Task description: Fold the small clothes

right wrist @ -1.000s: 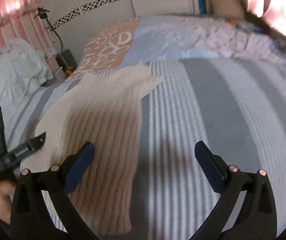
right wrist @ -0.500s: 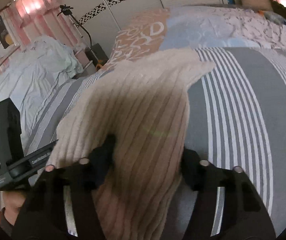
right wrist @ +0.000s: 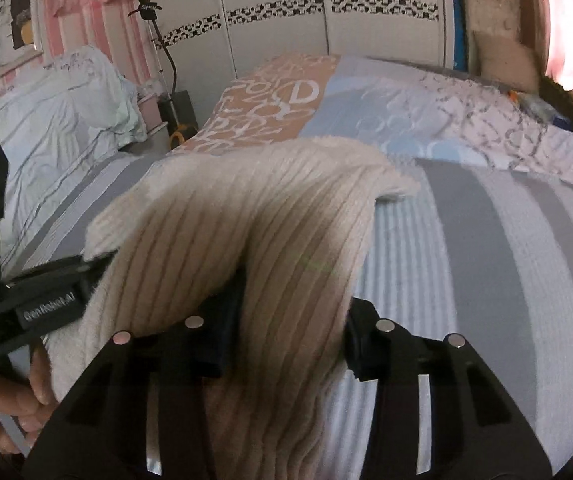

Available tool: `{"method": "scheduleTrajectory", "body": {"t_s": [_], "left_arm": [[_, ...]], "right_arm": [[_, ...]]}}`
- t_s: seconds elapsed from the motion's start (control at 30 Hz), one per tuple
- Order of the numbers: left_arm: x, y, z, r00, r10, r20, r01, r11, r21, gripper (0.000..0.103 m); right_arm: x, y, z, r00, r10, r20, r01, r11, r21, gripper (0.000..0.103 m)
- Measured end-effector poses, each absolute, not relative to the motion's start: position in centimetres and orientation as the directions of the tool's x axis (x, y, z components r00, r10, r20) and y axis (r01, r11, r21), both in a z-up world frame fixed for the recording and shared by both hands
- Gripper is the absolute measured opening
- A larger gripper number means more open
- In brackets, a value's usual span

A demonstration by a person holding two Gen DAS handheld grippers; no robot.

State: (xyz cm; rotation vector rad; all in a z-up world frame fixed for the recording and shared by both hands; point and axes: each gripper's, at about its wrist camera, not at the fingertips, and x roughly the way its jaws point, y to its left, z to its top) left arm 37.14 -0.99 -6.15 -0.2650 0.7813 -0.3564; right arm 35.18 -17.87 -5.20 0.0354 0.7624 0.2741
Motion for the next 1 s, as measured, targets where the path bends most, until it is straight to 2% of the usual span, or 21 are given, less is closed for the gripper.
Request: {"method": "scheduleTrajectory", "body": {"t_s": [0.2, 0.37, 0.47, 0.57, 0.6, 0.63, 0.67, 0.7, 0.73, 0.83, 1.0], "left_arm": [[35.5, -7.8, -2.4, 0.654, -0.471, -0.592, 0.310, 0.880, -0.359, 0.024], [35.1, -14.2, -1.2, 0.638, -0.504, -0.582, 0.337, 0.863, -0.378, 0.024], [35.4, -18.5, -2.8, 0.621, -0.481, -0.619, 0.333, 0.877, -0.347, 0.024], [36.2, -21.6, -6.8, 0.587, -0.402, -0.703, 0.296, 0.914, -0.276, 0.026], [36.1, -22.0, -8.6, 0.588, -0.345, -0.731, 0.271, 0.936, -0.224, 0.029], [35.8, -22.1, -9.2, 0.625, -0.302, -0.720, 0.262, 0.950, -0.171, 0.037], [35.7, -21.9, -9.3, 0.646, -0.274, -0.713, 0.251, 0.958, -0.140, 0.042], [35.6, -21.6, -9.4, 0.654, -0.247, -0.715, 0.234, 0.965, -0.120, 0.052], [35.7, -21.4, -9.5, 0.656, -0.238, -0.716, 0.227, 0.967, -0.113, 0.061], [36.1, -20.2, -9.9, 0.649, -0.246, -0.720, 0.222, 0.966, -0.130, 0.070], [35.6, -18.7, -10.4, 0.664, -0.215, -0.716, 0.194, 0.975, -0.113, 0.078]], "right_arm": [[33.0, -24.1, -0.8, 0.734, 0.199, -0.649, -0.216, 0.975, 0.055, 0.043], [31.6, -30.7, 1.4, 0.751, 0.139, -0.645, -0.180, 0.984, 0.003, 0.043], [31.8, -34.5, -0.3, 0.740, 0.119, -0.662, -0.150, 0.989, 0.010, 0.045], [32.3, -37.1, -4.8, 0.694, 0.037, -0.720, -0.090, 0.995, -0.036, 0.053], [32.4, -37.6, -6.4, 0.670, -0.006, -0.742, -0.060, 0.996, -0.063, 0.058], [32.1, -37.8, -7.3, 0.681, -0.030, -0.731, -0.034, 0.997, -0.073, 0.070], [30.8, -38.3, -7.5, 0.739, -0.043, -0.672, -0.004, 0.998, -0.068, 0.079], [30.4, -38.5, -7.8, 0.744, -0.055, -0.666, 0.006, 0.997, -0.076, 0.083], [30.2, -38.6, -7.9, 0.745, -0.051, -0.666, 0.012, 0.998, -0.064, 0.083], [30.0, -39.5, -8.4, 0.726, -0.030, -0.687, 0.042, 0.999, 0.000, 0.086], [29.1, -39.4, -8.1, 0.716, -0.046, -0.696, 0.047, 0.999, -0.017, 0.088]]}}
